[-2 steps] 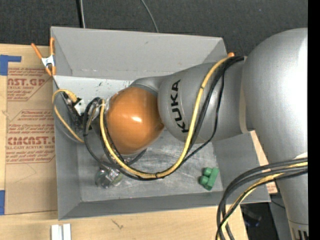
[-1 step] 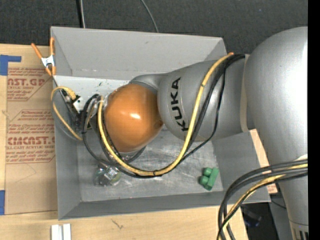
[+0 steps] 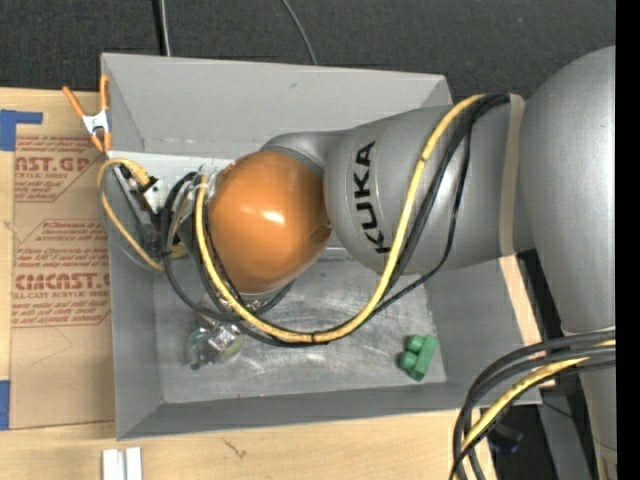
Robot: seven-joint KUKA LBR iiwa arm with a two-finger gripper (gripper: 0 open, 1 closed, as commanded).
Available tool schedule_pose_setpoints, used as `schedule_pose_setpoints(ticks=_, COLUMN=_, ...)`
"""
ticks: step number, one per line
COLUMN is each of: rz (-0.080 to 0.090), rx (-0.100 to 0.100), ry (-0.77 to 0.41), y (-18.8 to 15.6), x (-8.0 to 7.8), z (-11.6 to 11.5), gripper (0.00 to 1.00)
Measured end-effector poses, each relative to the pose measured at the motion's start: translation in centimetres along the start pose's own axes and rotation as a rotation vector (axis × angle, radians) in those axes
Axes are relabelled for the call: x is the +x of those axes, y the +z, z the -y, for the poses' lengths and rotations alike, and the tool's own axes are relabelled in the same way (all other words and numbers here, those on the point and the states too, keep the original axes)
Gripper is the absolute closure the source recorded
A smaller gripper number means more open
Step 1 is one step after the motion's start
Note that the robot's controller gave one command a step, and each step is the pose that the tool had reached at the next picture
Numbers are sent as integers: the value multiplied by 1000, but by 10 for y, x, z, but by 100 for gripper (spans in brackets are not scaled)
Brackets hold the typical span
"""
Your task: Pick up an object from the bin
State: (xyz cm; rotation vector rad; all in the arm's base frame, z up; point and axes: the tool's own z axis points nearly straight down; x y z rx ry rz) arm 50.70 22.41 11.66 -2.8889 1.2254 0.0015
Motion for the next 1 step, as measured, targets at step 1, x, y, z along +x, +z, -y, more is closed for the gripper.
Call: schedule_pose_setpoints(ticks=1, rz=-1, rx=2, ry=6, y=-50, x=-2, z=4, gripper=100)
